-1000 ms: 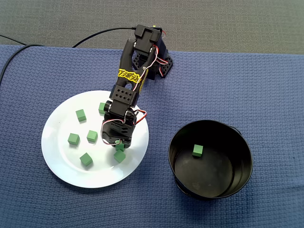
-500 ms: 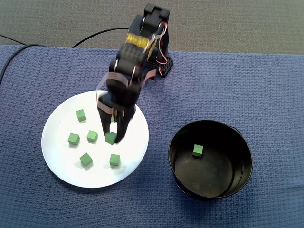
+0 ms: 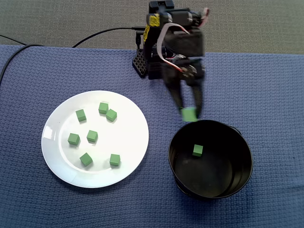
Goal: Pick up the items on the white plate and put them in the black container.
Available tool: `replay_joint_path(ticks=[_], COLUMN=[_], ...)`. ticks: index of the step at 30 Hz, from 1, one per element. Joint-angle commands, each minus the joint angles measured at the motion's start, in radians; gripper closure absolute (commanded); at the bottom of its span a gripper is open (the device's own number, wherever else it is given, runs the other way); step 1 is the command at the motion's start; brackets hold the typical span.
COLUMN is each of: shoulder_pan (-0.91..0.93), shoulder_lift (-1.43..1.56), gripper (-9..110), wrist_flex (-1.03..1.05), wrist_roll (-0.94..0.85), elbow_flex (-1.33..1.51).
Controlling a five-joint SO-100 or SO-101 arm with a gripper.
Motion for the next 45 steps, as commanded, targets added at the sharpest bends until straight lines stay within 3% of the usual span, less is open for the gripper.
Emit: replay_joint_path(ticks=[1, 9, 16, 23, 27, 29, 32, 37, 41, 45], shoulder_pan=[-0.104, -0.112, -0.123, -0.123, -0.117, -0.097, -0.029, 0.181, 0.371, 0.523], shoulder_lift=[-0.081, -0.239, -0.359, -0.373, -0.348, -0.307, -0.213, -0.092, -0.057, -0.04], gripper=[102, 102, 99, 78, 77, 80, 81, 84, 84, 82], wrist_flex=[0.049, -0.161, -0.256, -0.272, -0.175, -0.04, 0.173, 0.347, 0.403, 0.255], wrist_roll=[0.02, 0.057, 0.064, 0.081, 0.031, -0.041, -0.305, -0.669, -0.838, -0.927], elbow_flex=[0.014, 0.41, 0.48, 0.497, 0.442, 0.337, 0.164, -0.031, -0.051, 0.178])
